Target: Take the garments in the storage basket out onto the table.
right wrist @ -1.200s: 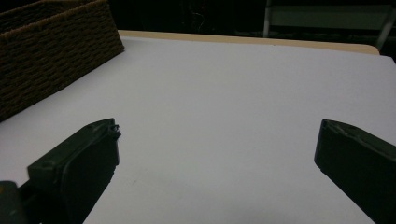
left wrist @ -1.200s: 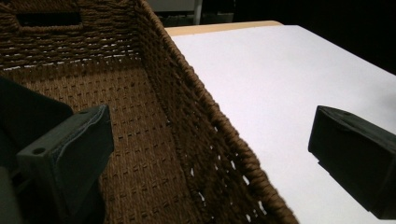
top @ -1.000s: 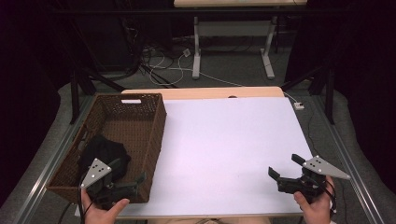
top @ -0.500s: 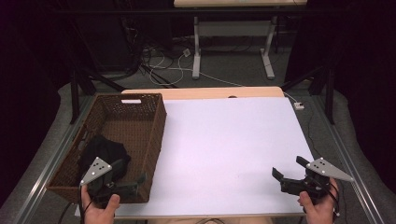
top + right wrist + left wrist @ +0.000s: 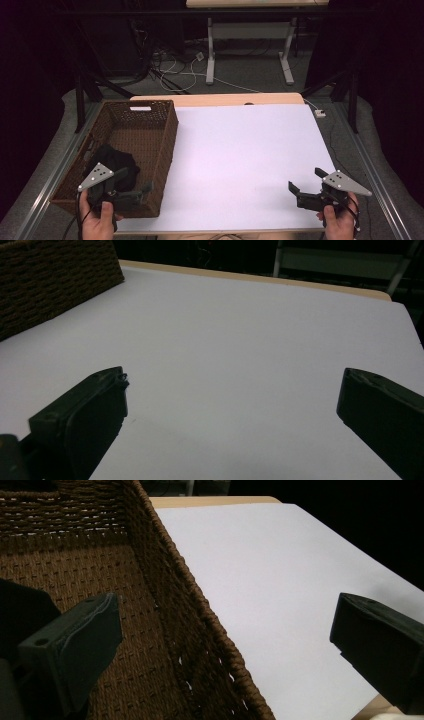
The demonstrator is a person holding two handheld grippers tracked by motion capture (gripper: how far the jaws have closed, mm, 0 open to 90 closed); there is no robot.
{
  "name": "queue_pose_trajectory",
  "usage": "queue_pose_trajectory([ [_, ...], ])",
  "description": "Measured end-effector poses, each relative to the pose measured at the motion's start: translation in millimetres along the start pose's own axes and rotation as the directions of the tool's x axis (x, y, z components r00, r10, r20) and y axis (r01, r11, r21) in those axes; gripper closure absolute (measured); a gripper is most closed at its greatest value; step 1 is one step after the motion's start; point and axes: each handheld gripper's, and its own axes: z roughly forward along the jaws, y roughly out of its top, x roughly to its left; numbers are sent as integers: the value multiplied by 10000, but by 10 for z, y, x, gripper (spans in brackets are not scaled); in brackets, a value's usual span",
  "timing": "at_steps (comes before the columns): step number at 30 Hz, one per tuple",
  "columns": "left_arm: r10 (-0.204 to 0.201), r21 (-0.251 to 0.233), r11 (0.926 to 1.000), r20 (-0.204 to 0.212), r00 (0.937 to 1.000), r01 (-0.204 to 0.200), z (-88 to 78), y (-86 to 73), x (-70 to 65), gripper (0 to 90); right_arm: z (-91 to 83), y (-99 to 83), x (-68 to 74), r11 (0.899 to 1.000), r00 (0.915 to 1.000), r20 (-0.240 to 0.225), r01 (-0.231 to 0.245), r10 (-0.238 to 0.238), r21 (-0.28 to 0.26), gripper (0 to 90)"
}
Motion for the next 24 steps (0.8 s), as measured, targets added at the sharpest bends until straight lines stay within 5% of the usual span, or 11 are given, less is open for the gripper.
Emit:
queue_pose_trajectory([
  [17,-152,194,9997,-391,9991,159,32,188,161,3,22,-2,-21,10000,10000,86,-34,34,77,0],
  [24,76,740,9972,-481,9988,-40,75,354,189,3,35,-13,-12,9998,9999,95,34,-36,174,0],
])
